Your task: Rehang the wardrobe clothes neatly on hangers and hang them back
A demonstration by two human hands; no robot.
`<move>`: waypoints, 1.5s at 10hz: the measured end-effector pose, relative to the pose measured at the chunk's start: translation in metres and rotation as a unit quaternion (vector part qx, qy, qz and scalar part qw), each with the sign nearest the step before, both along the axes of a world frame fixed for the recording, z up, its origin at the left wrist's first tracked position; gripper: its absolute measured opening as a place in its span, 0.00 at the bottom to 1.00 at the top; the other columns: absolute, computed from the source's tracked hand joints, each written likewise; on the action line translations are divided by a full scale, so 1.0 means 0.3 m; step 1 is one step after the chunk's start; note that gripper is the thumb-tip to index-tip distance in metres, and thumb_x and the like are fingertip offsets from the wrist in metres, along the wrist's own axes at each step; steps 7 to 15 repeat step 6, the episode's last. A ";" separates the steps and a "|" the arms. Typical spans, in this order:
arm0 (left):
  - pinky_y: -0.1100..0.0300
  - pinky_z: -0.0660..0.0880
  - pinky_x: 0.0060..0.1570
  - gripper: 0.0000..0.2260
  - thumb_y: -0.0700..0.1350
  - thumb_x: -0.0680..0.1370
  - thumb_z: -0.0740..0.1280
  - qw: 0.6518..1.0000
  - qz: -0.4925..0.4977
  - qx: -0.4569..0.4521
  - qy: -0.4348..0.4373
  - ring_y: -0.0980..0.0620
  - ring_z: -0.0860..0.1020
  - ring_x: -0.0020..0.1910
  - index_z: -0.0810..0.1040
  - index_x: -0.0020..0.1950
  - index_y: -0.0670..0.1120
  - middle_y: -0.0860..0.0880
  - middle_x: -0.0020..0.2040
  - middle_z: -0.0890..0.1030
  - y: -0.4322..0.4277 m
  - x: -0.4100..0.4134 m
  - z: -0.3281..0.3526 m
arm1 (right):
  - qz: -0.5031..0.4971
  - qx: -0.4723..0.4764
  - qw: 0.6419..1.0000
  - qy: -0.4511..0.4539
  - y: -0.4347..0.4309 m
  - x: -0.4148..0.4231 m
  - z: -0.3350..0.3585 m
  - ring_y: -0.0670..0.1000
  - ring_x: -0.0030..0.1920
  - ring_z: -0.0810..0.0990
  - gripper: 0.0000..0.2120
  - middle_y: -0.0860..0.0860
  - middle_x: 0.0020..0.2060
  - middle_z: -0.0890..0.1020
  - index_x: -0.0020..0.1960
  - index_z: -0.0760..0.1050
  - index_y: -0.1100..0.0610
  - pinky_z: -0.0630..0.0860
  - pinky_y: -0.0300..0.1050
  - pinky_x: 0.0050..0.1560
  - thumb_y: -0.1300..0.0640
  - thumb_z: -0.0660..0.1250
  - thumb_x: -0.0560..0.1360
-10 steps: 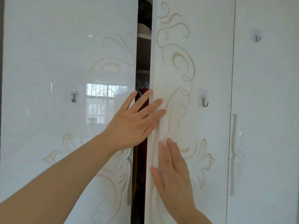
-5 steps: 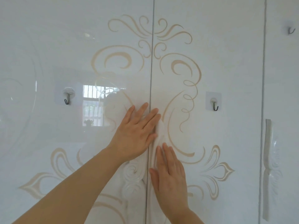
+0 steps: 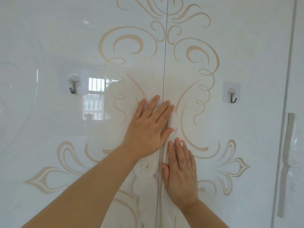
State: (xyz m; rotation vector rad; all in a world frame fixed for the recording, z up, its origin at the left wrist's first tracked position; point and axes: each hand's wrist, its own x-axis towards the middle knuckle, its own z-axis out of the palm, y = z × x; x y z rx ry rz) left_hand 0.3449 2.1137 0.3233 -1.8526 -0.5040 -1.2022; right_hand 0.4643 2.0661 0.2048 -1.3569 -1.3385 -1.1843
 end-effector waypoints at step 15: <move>0.52 0.56 0.70 0.23 0.50 0.79 0.57 0.838 0.203 -0.492 0.122 0.47 0.59 0.71 0.57 0.73 0.50 0.48 0.72 0.62 -0.583 -0.219 -0.586 | 0.056 -0.532 0.839 0.103 -0.673 0.019 -0.278 0.52 0.70 0.63 0.25 0.50 0.71 0.62 0.74 0.56 0.52 0.61 0.45 0.68 0.52 0.57 0.79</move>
